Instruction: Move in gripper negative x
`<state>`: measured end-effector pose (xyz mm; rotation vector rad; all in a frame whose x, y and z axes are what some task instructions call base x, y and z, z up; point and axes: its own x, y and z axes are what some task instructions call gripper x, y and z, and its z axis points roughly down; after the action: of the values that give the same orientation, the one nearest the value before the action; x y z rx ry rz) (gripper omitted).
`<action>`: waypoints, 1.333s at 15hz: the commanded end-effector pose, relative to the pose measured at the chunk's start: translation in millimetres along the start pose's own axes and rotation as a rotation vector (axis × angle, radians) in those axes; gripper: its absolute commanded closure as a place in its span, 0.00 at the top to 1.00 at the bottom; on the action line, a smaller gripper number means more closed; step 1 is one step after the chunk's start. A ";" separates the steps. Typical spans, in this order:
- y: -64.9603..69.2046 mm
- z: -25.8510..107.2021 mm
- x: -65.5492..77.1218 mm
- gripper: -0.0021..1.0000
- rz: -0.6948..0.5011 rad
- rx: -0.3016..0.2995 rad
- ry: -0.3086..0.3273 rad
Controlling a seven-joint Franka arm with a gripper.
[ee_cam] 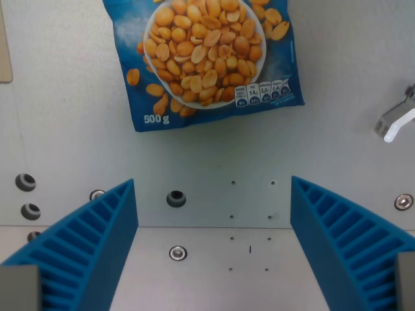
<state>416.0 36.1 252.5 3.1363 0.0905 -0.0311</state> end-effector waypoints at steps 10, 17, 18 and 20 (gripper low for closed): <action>0.0 -2.2 -49.7 1.00 0.000 0.000 0.006; 0.0 -2.0 -84.7 1.00 0.000 0.000 0.006; 0.0 -2.0 -89.7 1.00 0.000 0.000 0.006; 0.0 -1.9 -99.7 1.00 0.000 0.000 0.006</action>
<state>334.2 28.0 248.3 3.1164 0.0872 -0.1669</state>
